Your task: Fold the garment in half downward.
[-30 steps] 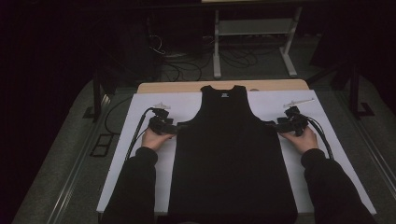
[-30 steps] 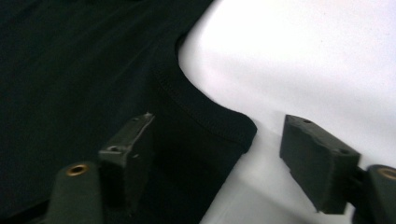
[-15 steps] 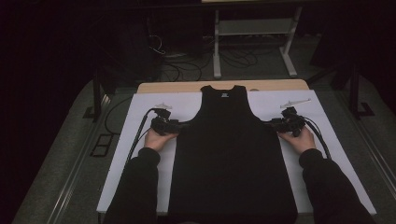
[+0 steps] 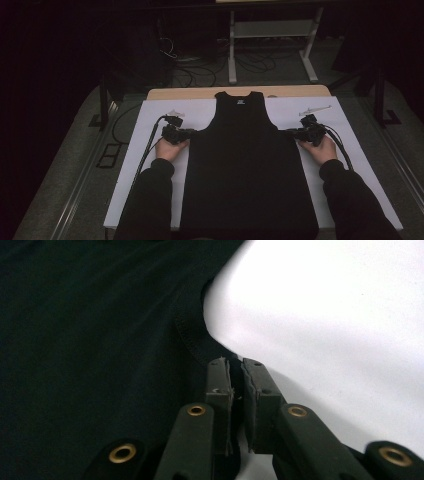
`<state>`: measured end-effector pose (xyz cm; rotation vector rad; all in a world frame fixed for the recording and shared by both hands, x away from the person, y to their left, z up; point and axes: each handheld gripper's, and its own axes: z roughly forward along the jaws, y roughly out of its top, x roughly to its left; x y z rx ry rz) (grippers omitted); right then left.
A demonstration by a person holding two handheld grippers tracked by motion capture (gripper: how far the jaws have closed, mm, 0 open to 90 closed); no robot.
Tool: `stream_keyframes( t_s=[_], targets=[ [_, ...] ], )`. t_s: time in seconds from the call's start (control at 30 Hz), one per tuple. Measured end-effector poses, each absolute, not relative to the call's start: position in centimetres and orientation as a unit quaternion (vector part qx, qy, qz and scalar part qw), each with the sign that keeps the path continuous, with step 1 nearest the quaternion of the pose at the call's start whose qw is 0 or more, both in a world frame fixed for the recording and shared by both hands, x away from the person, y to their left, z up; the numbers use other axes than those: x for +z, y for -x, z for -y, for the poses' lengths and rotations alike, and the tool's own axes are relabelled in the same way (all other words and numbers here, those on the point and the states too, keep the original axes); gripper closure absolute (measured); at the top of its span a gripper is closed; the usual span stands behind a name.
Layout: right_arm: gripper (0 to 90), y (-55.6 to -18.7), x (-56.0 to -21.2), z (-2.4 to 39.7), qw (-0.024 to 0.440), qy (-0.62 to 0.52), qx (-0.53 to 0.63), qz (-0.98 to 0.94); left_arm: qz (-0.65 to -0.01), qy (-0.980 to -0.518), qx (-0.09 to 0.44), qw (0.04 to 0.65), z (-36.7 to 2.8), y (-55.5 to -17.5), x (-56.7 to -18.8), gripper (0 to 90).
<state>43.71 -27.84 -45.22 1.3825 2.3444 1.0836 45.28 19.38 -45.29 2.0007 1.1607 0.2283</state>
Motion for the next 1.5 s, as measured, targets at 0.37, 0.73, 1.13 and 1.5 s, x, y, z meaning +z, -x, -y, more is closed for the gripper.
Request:
stream_keyframes(
  t_s=[0.37, 0.73, 1.13, 1.5],
  targets=[
    [83.1, -43.8, -45.0, 28.5, 0.079, -0.483, 0.377, -0.786, -0.458, -0.789, 0.096, 0.397, -19.5, -45.2, -45.0, 86.6],
    [83.5, -43.4, -44.4, 28.9, 0.074, -0.488, 0.386, -0.780, -0.456, -0.783, 0.103, 0.411, -19.9, -44.6, -43.4, 86.7],
    [83.4, -42.1, -43.4, 29.1, 0.080, -0.490, 0.409, -0.766, -0.454, -0.760, 0.103, 0.453, -20.3, -43.1, -42.4, 86.6],
    [83.2, -41.2, -42.8, 28.7, 0.058, -0.480, 0.441, -0.756, -0.455, -0.747, 0.088, 0.477, -20.9, -41.8, -42.8, 86.5]
  ],
)
